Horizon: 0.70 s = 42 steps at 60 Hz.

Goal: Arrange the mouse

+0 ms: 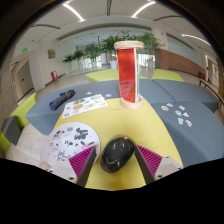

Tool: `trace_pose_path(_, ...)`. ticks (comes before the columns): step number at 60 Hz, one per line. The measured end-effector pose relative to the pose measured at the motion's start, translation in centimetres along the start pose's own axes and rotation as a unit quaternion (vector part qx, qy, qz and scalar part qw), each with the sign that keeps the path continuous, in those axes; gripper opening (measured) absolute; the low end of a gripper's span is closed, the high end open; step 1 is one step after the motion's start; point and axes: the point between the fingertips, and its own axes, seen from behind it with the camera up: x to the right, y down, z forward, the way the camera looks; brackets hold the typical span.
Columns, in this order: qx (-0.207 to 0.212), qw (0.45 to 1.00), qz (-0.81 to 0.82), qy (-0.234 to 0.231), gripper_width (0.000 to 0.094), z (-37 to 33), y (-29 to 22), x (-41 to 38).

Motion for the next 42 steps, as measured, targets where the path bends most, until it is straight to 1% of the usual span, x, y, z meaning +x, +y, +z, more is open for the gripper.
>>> trace_pose_path(6, -0.005, 1.000, -0.005, 0.006, 0.0816, 2.1, -0.6, -0.3)
trace_pose_path(10, -0.008, 1.000, -0.008, 0.012, 0.0796, 3.4, -0.7, -0.4)
trace_pose_path(12, -0.006, 1.000, -0.008, 0.013, 0.0769, 3.7, -0.9, -0.4)
trace_pose_path(14, -0.002, 1.000, -0.004, 0.011, 0.0706, 3.9, -1.2, -0.4)
trace_pose_path(15, 0.000, 1.000, -0.002, 0.012, 0.0710, 3.9, -1.2, -0.3)
trace_pose_path(16, 0.000, 1.000, 0.002, 0.013, 0.0557, 4.0, -1.2, -0.2)
trace_pose_path(19, 0.001, 1.000, 0.026, 0.011, 0.0554, 3.9, -1.1, -0.1)
trace_pose_path(22, 0.005, 0.999, 0.045, 0.010, 0.0521, 3.7, -1.2, 0.3)
trace_pose_path(28, -0.003, 0.997, 0.074, 0.030, 0.0454, 3.0, -1.3, 1.3)
trace_pose_path(33, 0.031, 0.997, 0.059, 0.040, 0.0429, 1.1, -4.3, 1.3)
trace_pose_path(39, 0.057, 0.997, 0.053, 0.001, 0.0429, -1.4, -8.5, -2.6)
trace_pose_path(42, 0.075, 0.996, 0.038, -0.002, 0.0429, -2.6, -10.6, -4.3)
